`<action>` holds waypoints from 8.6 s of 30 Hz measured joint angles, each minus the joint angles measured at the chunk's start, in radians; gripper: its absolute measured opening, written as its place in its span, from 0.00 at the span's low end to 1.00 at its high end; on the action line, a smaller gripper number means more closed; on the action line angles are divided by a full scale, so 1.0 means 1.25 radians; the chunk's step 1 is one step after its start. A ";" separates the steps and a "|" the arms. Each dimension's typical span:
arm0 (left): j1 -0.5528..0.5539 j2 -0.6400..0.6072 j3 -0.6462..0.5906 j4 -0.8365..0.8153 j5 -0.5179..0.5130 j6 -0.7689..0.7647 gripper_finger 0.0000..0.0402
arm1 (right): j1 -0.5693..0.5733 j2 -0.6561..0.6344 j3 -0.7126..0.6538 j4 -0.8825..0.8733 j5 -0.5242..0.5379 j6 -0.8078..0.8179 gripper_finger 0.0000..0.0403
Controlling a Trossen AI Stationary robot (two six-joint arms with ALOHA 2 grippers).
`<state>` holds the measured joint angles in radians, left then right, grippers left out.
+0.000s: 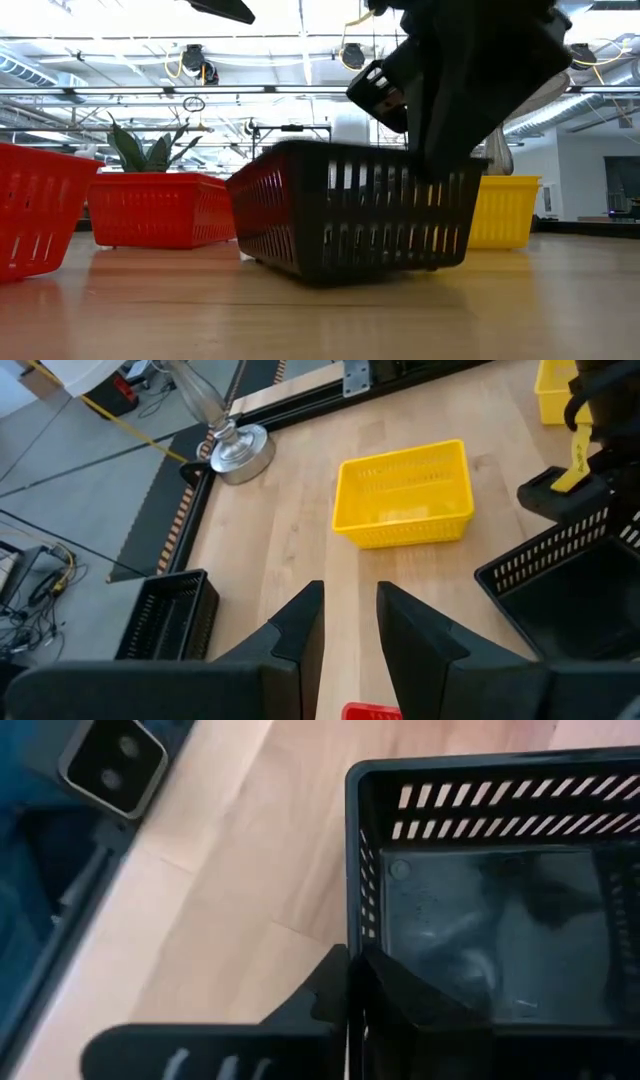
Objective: Stack baskets by color
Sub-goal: Stack the bottom black basket on the stacked top black baskets, then stack the bottom red basket on the stacked top red baskets
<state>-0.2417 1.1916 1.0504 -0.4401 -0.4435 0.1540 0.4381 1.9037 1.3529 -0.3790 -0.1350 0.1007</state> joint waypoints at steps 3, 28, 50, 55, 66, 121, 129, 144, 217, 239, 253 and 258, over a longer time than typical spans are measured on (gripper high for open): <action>0.000 0.000 0.000 -0.003 0.000 -0.004 0.24 | 0.000 -0.019 0.000 -0.006 -0.001 0.010 0.06; -0.114 0.000 0.000 -0.003 0.071 -0.090 0.24 | 0.081 -0.214 0.000 -0.080 0.234 -0.201 0.01; -0.218 0.135 -0.001 0.161 0.135 -0.066 0.53 | 0.048 -0.236 -0.001 -0.089 0.304 -0.377 0.01; -0.216 0.142 -0.001 0.172 0.142 -0.063 0.55 | 0.048 -0.258 -0.001 -0.095 0.343 -0.390 0.01; -0.211 0.161 0.000 0.229 0.143 -0.024 0.55 | 0.048 -0.275 -0.001 -0.101 0.344 -0.414 0.01; 0.010 0.242 0.046 0.176 0.223 0.230 0.02 | 0.121 -0.367 0.000 -0.129 0.612 -0.010 0.50; 0.169 0.242 0.058 0.194 0.206 0.338 0.02 | 0.191 -0.417 -0.003 -0.259 0.610 0.249 0.50; 0.425 0.248 0.059 0.348 0.262 0.456 0.03 | 0.248 -0.417 -0.071 -0.309 0.609 0.276 0.50; 0.617 0.669 0.382 0.083 0.366 0.348 0.39 | 0.285 -0.492 -0.078 -0.296 0.610 0.266 0.50; 0.417 0.335 0.328 -0.230 0.388 0.105 0.22 | 0.272 -0.492 -0.146 -0.236 0.572 0.383 0.50; -0.059 0.012 -0.073 -0.064 0.231 -0.196 0.12 | 0.214 -0.492 -0.146 -0.195 0.568 0.286 0.50; -0.269 0.012 -0.128 -0.059 0.129 -0.324 0.12 | 0.171 -0.492 -0.146 -0.149 0.566 0.189 0.50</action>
<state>-0.5776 1.2064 0.8906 -0.5132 -0.2820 -0.2511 0.6519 1.2884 1.1706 -0.5654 0.5726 0.3373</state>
